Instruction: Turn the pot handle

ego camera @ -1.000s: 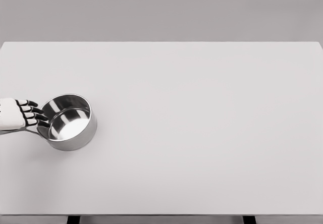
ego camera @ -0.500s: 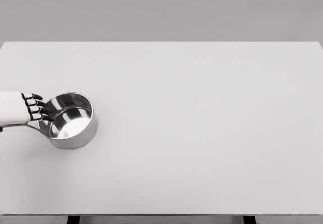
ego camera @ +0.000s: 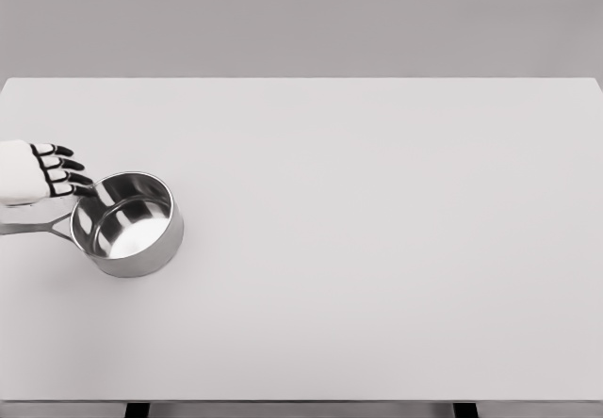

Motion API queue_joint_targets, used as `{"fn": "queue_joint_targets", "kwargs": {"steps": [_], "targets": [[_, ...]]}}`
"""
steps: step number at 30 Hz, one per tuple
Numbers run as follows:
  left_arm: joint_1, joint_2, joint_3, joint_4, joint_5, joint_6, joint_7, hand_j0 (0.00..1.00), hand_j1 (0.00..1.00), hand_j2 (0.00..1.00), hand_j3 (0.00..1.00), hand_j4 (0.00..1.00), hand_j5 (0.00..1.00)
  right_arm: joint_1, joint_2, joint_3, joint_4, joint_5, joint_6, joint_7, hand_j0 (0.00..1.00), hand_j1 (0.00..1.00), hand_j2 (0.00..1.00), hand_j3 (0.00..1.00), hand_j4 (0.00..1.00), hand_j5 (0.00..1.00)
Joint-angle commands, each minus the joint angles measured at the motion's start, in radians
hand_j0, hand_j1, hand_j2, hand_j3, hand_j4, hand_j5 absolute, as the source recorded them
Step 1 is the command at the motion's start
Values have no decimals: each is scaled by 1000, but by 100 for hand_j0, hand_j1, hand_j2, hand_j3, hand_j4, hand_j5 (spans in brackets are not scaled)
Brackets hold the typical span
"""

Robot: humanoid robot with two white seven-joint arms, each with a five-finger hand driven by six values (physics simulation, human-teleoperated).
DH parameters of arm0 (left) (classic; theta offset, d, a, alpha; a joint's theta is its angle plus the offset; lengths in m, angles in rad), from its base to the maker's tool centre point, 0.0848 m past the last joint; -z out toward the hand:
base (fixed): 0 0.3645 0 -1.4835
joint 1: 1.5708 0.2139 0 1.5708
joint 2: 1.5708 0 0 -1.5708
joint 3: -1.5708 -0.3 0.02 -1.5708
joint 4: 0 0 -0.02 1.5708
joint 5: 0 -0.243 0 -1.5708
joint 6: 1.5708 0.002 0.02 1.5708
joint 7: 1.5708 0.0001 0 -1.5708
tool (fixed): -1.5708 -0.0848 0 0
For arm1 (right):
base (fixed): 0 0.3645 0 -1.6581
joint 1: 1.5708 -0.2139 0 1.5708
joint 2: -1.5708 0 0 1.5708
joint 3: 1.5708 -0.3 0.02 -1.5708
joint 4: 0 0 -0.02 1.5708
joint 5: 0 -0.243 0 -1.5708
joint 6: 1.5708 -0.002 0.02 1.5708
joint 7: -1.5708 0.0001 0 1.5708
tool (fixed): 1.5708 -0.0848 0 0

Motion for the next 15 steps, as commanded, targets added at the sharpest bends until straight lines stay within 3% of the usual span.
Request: {"fn": "queue_joint_targets", "kwargs": {"steps": [1,6,10,15], "targets": [[0,5,13,1,30,1,2,100,100,100,100,100,100,0,0,0,1,0,-1,0,100,100,100,100,100,100],[-6,26,27,-3,163,1,0,100,100,100,100,100,100,0,0,0,-1,0,1,0,100,100,100,100,100,100],[10,74,14,-6,201,1,0,100,100,100,100,100,100,0,0,0,1,0,1,1,100,100,100,100,100,100],[40,74,-9,-7,220,1,2,100,100,100,100,100,100,0,0,0,-1,0,1,0,100,100,100,100,100,100]]}}
